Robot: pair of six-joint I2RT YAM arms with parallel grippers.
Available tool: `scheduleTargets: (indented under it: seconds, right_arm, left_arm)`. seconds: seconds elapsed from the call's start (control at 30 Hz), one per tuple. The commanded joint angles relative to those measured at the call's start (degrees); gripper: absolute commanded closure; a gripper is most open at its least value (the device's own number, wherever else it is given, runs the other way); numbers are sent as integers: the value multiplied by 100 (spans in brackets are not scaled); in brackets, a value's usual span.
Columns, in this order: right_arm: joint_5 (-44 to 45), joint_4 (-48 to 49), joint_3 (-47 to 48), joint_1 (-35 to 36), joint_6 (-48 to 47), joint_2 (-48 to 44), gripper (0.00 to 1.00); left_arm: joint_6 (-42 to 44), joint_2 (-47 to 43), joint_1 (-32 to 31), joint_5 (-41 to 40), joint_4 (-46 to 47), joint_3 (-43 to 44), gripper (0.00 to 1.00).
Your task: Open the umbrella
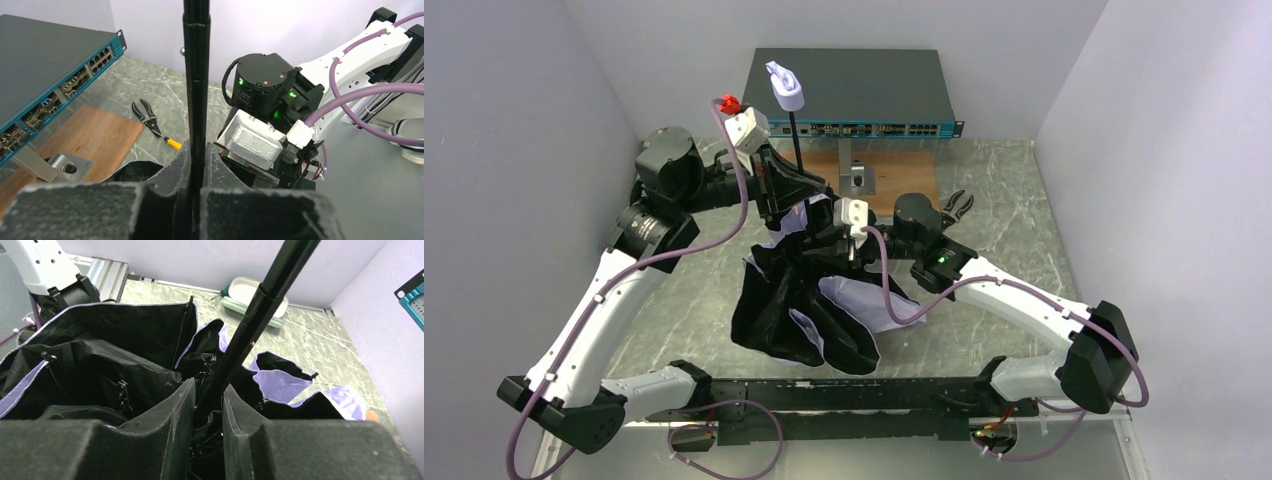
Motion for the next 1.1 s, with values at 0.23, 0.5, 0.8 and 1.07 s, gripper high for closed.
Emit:
scheduleTargets:
  seconds: [0.23,0.5,0.8,1.07]
  right_arm:
    - [76,-1752,-659,-220,-613,519,68]
    - [-75,-1854,-699,-295,-636,641,67]
    - [-267,-2091,-717,-301,-778,814,66]
    - [-175,-1700,-122,-346,111,463,95]
  left_arm:
    - [-510,-319,17,387,1532,908,100]
    - [-651,-263,18,525,1694,1062,100]
    - [-734,-204,17,619,1770,1197,100]
    - [150,-466,23,496,999,203,100]
